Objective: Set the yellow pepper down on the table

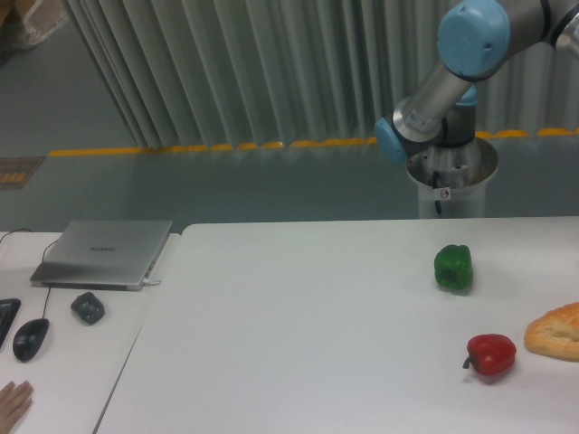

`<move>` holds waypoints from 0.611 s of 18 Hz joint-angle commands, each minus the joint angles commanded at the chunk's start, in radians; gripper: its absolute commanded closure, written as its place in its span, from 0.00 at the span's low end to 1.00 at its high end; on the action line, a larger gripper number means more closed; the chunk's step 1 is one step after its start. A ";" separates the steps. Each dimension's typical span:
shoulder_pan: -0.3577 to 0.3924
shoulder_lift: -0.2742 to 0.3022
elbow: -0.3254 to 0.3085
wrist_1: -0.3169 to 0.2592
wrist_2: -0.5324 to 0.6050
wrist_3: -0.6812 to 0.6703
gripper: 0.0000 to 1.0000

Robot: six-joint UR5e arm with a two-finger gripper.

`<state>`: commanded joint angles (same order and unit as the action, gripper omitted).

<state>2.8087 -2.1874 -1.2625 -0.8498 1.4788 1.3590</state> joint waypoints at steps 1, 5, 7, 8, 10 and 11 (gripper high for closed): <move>0.000 -0.008 0.009 0.000 0.000 -0.003 0.07; 0.003 -0.047 0.040 0.014 0.005 0.014 0.00; 0.011 -0.061 0.040 0.015 0.015 0.057 0.00; 0.011 -0.066 0.043 0.015 0.026 0.086 0.00; 0.011 -0.071 0.041 0.017 0.031 0.100 0.00; 0.011 -0.077 0.046 0.017 0.032 0.101 0.00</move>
<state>2.8195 -2.2641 -1.2165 -0.8330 1.5110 1.4603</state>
